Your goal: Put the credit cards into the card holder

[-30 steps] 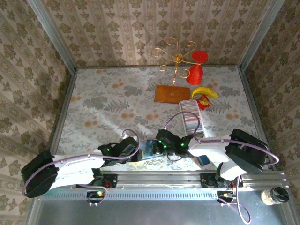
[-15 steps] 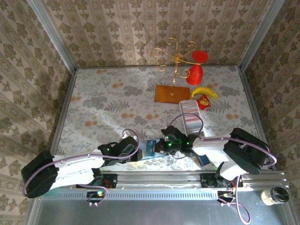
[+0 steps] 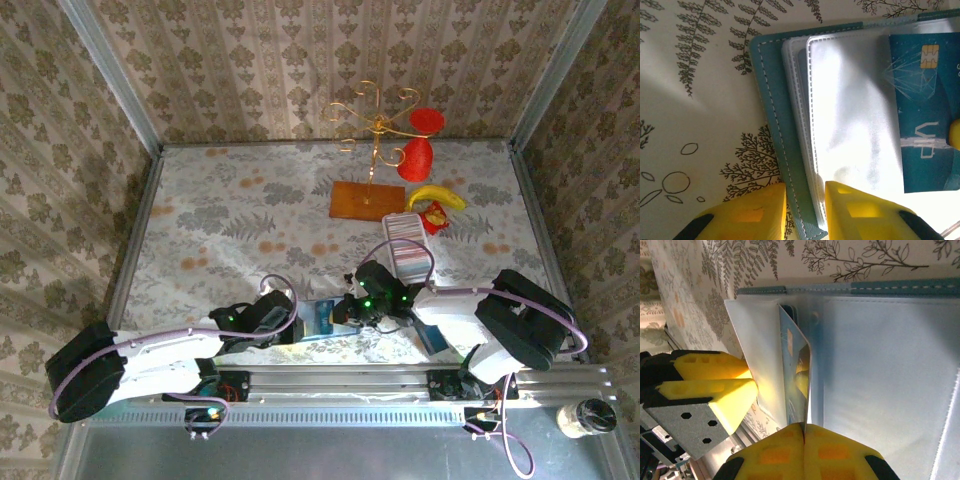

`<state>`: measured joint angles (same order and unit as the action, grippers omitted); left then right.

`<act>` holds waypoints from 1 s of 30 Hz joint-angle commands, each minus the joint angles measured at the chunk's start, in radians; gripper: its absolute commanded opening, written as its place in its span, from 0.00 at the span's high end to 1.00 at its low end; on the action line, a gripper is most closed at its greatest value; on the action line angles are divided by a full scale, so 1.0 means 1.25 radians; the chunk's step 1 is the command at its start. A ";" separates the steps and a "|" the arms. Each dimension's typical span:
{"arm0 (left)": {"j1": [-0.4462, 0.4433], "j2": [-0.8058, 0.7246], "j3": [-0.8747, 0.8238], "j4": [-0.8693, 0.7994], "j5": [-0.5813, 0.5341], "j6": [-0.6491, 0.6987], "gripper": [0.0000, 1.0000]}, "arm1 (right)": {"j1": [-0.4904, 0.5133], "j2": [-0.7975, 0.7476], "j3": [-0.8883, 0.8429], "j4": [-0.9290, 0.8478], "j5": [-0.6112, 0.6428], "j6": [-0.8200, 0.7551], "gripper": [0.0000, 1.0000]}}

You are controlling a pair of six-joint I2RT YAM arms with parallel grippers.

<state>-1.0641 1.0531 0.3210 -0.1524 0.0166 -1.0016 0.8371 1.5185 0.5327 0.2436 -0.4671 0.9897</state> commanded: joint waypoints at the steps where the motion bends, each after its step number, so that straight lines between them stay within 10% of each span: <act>1: 0.009 0.018 0.002 -0.020 0.005 0.010 0.74 | 0.000 0.008 0.010 -0.059 -0.046 -0.030 1.00; 14: 0.008 0.031 0.009 -0.017 0.012 0.008 0.74 | 0.000 0.052 0.042 -0.049 -0.060 -0.032 1.00; 19: 0.008 0.026 0.011 -0.019 0.014 0.007 0.74 | 0.005 0.064 0.071 -0.088 -0.034 -0.038 0.75; 30: 0.004 0.017 0.003 -0.017 0.013 0.004 0.74 | 0.052 0.095 0.166 -0.170 0.021 -0.045 0.78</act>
<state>-1.0588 1.0718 0.3317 -0.1516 0.0273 -1.0016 0.8852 1.6180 0.7013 0.0834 -0.4736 0.9417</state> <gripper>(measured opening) 0.258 0.214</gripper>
